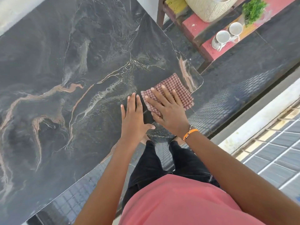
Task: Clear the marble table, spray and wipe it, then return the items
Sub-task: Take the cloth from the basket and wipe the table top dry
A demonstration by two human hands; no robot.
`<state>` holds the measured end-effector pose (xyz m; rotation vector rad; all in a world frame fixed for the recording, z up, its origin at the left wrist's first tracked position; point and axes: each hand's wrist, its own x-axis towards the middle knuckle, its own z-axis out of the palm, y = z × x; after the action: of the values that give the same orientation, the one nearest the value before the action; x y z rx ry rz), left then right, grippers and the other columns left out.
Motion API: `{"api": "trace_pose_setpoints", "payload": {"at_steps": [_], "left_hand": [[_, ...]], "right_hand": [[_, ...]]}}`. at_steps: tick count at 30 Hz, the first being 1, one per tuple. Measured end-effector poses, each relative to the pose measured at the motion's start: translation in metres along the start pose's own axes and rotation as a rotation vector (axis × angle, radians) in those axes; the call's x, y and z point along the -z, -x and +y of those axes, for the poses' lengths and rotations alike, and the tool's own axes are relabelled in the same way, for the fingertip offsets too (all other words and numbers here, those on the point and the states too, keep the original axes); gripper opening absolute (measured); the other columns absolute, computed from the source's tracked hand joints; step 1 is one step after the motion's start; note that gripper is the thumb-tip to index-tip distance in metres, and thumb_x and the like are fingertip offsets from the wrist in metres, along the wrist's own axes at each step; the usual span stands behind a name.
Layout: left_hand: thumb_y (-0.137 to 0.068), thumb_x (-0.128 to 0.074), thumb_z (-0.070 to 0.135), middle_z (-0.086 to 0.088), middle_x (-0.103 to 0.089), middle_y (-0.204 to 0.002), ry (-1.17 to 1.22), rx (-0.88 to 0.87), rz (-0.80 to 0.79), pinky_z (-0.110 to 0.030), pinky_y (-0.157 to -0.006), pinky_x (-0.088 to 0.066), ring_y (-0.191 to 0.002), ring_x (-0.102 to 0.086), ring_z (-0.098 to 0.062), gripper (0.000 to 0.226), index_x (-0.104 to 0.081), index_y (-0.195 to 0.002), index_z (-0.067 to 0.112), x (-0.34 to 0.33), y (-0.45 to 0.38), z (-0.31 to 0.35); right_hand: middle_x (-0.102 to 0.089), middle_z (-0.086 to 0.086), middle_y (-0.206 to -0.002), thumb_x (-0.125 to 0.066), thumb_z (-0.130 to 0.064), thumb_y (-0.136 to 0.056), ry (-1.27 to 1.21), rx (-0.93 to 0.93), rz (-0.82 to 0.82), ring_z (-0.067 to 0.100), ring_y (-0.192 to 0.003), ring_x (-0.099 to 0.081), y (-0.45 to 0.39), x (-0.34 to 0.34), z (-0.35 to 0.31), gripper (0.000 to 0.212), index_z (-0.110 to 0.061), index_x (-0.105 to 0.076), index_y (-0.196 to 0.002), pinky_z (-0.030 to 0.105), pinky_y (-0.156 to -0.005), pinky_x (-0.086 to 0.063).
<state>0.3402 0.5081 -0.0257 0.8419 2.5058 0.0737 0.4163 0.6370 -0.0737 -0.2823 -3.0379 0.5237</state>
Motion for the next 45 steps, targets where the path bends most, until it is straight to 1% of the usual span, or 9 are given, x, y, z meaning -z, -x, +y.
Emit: {"api": "trace_pose_setpoints", "payload": {"at_steps": [6, 9, 13, 16, 23, 30, 36, 41, 45], "left_hand": [[-0.072, -0.075, 0.041, -0.004, 0.004, -0.159, 0.217, -0.004, -0.003, -0.04, -0.116, 0.004, -0.146, 0.009, -0.022, 0.118, 0.011, -0.148, 0.012, -0.001, -0.001, 0.037], [-0.077, -0.07, 0.043, 0.0, 0.0, -0.159, 0.466, -0.026, 0.026, -0.039, -0.117, -0.007, -0.146, 0.004, -0.018, 0.11, 0.011, -0.148, 0.018, 0.003, -0.007, 0.07], [-0.085, -0.06, 0.046, 0.007, -0.019, -0.155, 0.755, -0.045, 0.037, -0.024, -0.103, -0.021, -0.143, -0.014, -0.009, 0.096, 0.009, -0.148, 0.024, 0.011, -0.019, 0.123], [-0.092, -0.051, 0.043, 0.006, -0.024, -0.153, 0.939, -0.029, -0.013, -0.021, -0.104, -0.021, -0.14, -0.022, -0.007, 0.075, -0.006, -0.15, 0.023, 0.012, -0.038, 0.154], [-0.097, -0.039, 0.042, 0.0, -0.03, -0.151, 1.352, 0.291, -0.178, -0.041, -0.114, -0.026, -0.137, -0.032, -0.019, 0.055, -0.025, -0.146, 0.021, 0.027, -0.111, 0.196], [-0.073, -0.076, 0.037, 0.001, -0.053, -0.116, 1.013, -0.044, 0.076, -0.022, -0.087, -0.047, -0.101, -0.056, -0.007, 0.038, -0.062, -0.105, 0.021, 0.068, -0.179, 0.201], [-0.076, -0.072, 0.039, 0.009, -0.059, -0.094, 0.874, -0.077, 0.212, -0.005, -0.067, -0.038, -0.083, -0.054, 0.001, 0.037, -0.053, -0.101, 0.021, 0.085, -0.222, 0.205], [-0.084, -0.066, 0.035, 0.02, -0.058, -0.088, 0.839, -0.093, 0.162, -0.002, -0.061, -0.041, -0.075, -0.053, 0.007, 0.031, -0.056, -0.112, 0.025, 0.08, -0.254, 0.222], [-0.093, -0.054, 0.021, -0.003, -0.07, -0.09, 0.806, -0.05, 0.251, -0.002, -0.062, -0.035, -0.072, -0.054, -0.003, 0.023, -0.069, -0.103, 0.008, 0.065, -0.277, 0.239]], "right_hand": [[-0.056, -0.004, -0.136, -0.058, -0.029, -0.084, -0.052, 0.295, 0.038, 0.023, -0.13, -0.049, 0.016, 0.022, 0.074, 0.043, -0.026, -0.059, -0.126, 0.042, -0.112, -0.028], [-0.059, -0.004, -0.132, -0.058, -0.019, -0.086, -0.284, -0.052, 0.154, 0.014, -0.128, -0.048, 0.016, 0.037, 0.104, 0.038, -0.023, -0.06, -0.124, 0.036, -0.11, -0.03], [-0.062, -0.01, -0.088, -0.047, -0.018, -0.091, -1.296, -0.713, 0.413, 0.002, -0.078, -0.055, 0.012, 0.069, 0.131, 0.025, -0.019, -0.064, -0.109, 0.023, -0.076, -0.047], [-0.065, 0.01, -0.11, -0.038, -0.019, -0.098, -1.889, -0.883, 0.453, 0.022, -0.101, -0.063, 0.012, 0.082, 0.149, 0.031, -0.008, -0.056, -0.121, 0.037, -0.092, -0.05], [-0.056, 0.015, -0.128, -0.043, -0.04, -0.092, -2.308, -0.488, 0.445, 0.031, -0.124, -0.049, -0.005, 0.128, 0.167, 0.049, -0.007, -0.05, -0.128, 0.049, -0.112, -0.033], [-0.06, 0.013, -0.118, -0.042, -0.025, -0.094, -2.274, -0.532, 0.486, 0.029, -0.112, -0.057, -0.047, 0.167, 0.202, 0.035, -0.006, -0.05, -0.122, 0.045, -0.099, -0.047], [-0.06, 0.012, -0.11, -0.044, 0.011, -0.085, -1.994, -0.621, 0.441, 0.027, -0.101, -0.062, -0.09, 0.177, 0.229, 0.042, -0.009, -0.045, -0.122, 0.047, -0.091, -0.053], [-0.066, 0.004, -0.087, -0.05, 0.015, -0.079, -1.481, -0.758, 0.428, 0.017, -0.076, -0.066, -0.124, 0.175, 0.248, 0.042, -0.015, -0.053, -0.107, 0.037, -0.071, -0.056], [-0.058, -0.007, -0.067, -0.059, -0.008, -0.071, -0.763, -0.649, 0.399, 0.003, -0.056, -0.049, -0.149, 0.174, 0.278, 0.018, -0.016, -0.057, -0.087, 0.016, -0.054, -0.04]]}}
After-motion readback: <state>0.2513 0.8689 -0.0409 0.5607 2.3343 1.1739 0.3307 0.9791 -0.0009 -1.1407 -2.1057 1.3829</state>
